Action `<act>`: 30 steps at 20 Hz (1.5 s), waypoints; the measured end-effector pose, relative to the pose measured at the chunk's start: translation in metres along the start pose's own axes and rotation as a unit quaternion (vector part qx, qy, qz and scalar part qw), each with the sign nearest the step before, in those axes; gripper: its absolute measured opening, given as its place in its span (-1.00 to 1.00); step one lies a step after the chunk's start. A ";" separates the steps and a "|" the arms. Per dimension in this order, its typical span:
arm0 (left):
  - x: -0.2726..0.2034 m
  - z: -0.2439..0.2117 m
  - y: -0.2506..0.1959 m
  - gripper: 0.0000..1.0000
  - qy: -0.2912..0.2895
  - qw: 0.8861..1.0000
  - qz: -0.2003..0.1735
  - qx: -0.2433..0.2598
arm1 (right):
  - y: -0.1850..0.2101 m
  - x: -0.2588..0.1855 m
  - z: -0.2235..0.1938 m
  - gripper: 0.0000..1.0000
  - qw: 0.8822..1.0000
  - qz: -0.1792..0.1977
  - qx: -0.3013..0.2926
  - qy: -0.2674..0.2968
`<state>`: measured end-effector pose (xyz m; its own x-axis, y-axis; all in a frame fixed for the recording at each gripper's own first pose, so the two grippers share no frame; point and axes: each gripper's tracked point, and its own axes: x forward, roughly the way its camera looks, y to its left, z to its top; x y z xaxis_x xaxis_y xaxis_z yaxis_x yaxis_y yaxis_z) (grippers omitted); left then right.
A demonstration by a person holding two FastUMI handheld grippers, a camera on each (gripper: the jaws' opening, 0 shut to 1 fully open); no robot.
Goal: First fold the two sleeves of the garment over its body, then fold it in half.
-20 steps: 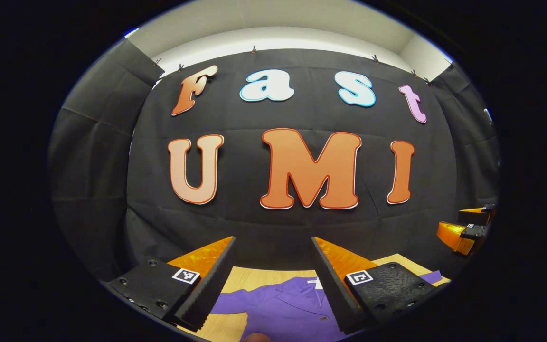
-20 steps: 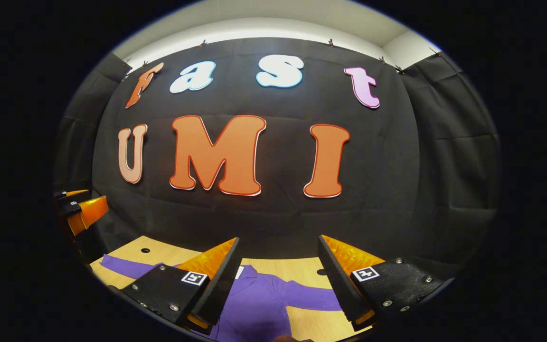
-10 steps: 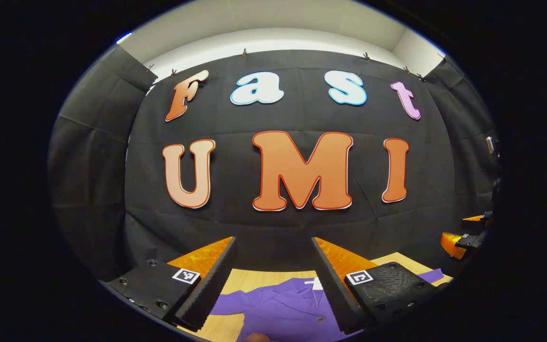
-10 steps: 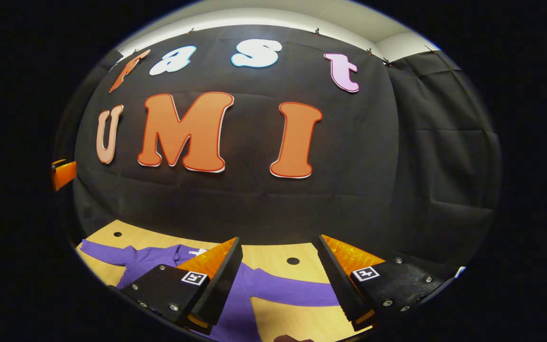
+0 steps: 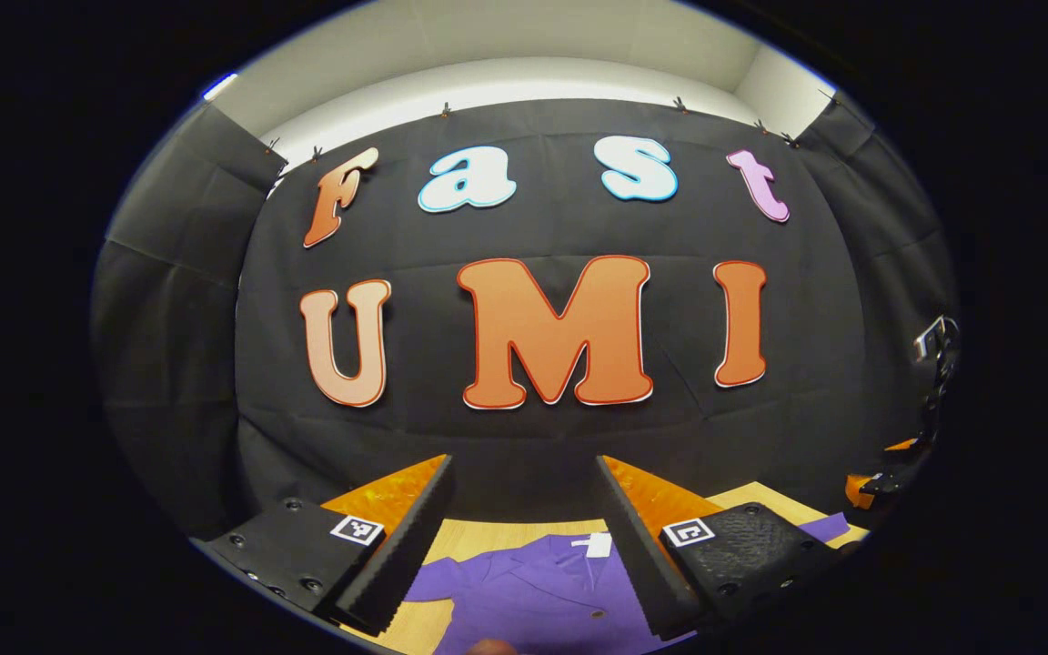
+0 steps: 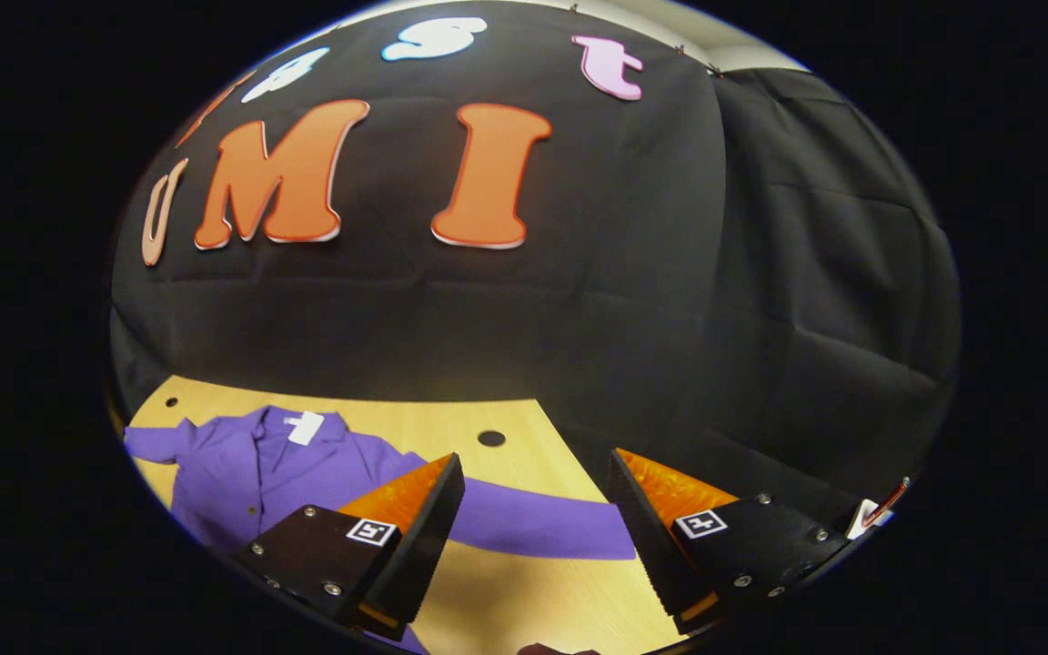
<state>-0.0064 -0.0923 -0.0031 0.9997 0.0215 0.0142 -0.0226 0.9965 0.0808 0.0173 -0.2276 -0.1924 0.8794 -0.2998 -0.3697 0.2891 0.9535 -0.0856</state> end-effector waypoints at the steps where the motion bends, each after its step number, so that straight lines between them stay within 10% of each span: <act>1: -0.001 -0.001 -0.005 0.91 0.002 1.000 0.001 0.002 | -0.008 0.007 -0.010 0.90 1.000 -0.002 0.001 0.014; 15: -0.011 -0.030 -0.038 0.90 0.057 0.997 0.026 0.046 | -0.090 0.103 -0.129 0.92 0.957 0.004 0.073 0.280; 30: -0.007 -0.050 -0.056 0.90 0.090 0.994 0.023 0.058 | -0.093 0.126 -0.198 0.92 0.877 0.028 0.116 0.465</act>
<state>-0.0111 -0.1437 -0.0576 0.9832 0.0923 -0.1573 -0.0601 0.9782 0.1986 0.0258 -0.3479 -0.4144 0.2365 0.0058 -0.9716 0.4200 0.9011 0.1077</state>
